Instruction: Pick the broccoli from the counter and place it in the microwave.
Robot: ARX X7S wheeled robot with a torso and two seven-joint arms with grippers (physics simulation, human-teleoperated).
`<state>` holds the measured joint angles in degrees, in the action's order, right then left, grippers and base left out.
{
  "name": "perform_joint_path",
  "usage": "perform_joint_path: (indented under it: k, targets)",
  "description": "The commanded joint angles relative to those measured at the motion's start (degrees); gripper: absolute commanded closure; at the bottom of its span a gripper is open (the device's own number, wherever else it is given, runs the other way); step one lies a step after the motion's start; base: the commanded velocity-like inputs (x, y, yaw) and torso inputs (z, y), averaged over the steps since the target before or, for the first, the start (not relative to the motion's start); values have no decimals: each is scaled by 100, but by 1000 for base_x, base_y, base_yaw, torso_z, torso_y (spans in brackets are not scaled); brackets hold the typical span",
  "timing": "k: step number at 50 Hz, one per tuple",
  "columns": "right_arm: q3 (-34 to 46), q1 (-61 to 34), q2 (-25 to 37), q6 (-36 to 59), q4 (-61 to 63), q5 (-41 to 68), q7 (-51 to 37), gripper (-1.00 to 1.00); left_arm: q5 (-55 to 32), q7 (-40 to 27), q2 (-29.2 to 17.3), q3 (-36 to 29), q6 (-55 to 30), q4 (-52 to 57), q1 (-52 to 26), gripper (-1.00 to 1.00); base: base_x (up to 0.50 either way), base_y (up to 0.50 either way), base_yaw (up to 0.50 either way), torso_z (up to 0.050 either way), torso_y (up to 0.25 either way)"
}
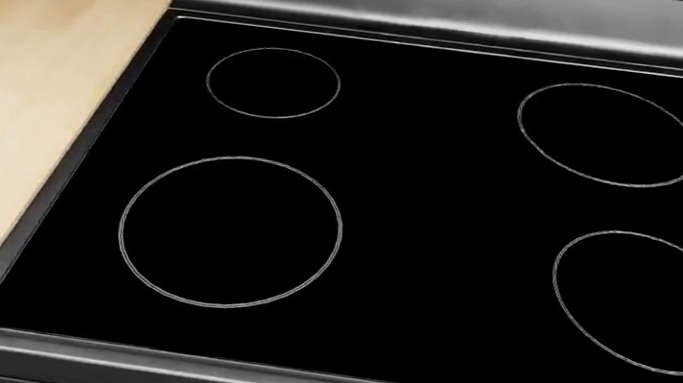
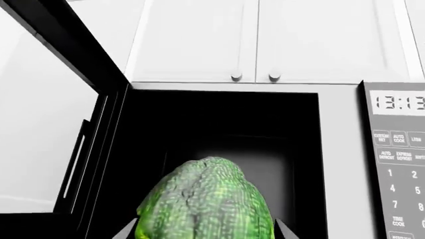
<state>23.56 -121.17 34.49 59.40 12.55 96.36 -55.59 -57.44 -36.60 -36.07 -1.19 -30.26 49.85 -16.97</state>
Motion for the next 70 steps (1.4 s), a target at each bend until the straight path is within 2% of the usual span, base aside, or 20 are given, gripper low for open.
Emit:
perform_joint_path:
  k: [1,4,9,10,12,13,20,29,45,55,70]
  targets:
    - [844,-1107,-646,-67,-2066,-2032,1834,100,-93,11,-28,12,5,-32,-166,-100,0,0,0,0,0]
    - [940,-1376,-994,-165,-2939,-2904,2440,100,-131,14,-49,39,21,-9,-164,-100,0,0,0,0,0]
    - [-904,-1382,-2448,395,-4223,-7091,4741,100,-250,-33,-117,111,20,53,-175,-100,0,0,0,0,0]
    - [-1392,-1382,-2823,137,-4687,-7950,5332,100,-266,-35,-132,131,29,71,-162,-100,0,0,0,0,0]
    - [-2084,-1382,-3229,-252,-5187,-9669,5742,100,-324,-71,-157,169,35,119,-147,-100,0,0,0,0,0]
    - [-2280,-1382,-3286,-264,-5242,-9769,5702,100,-347,-83,-169,180,35,137,-143,-100,0,0,0,0,0]
    - [-2211,-1382,-3437,-836,-5988,-10265,5595,100,-472,-126,-211,240,59,188,-141,-100,0,0,0,0,0]
    - [-2043,-1382,-3445,-850,-6046,-10340,5684,100,-509,-221,-222,256,70,272,-94,-100,0,0,0,0,0]
    - [-1822,-1382,-3447,-962,-6124,-10342,5693,100,-528,-278,-229,242,99,303,-75,-100,0,480,0,0,0]
    - [-1726,-1382,-3447,-980,-6113,-10238,5686,100,-527,-266,-252,246,130,305,-37,-100,0,25,0,0,0]
    - [-1619,-1382,-3447,-1017,-6250,-10087,5687,100,-626,-373,-289,203,96,363,-130,-100,485,11,0,0,1]
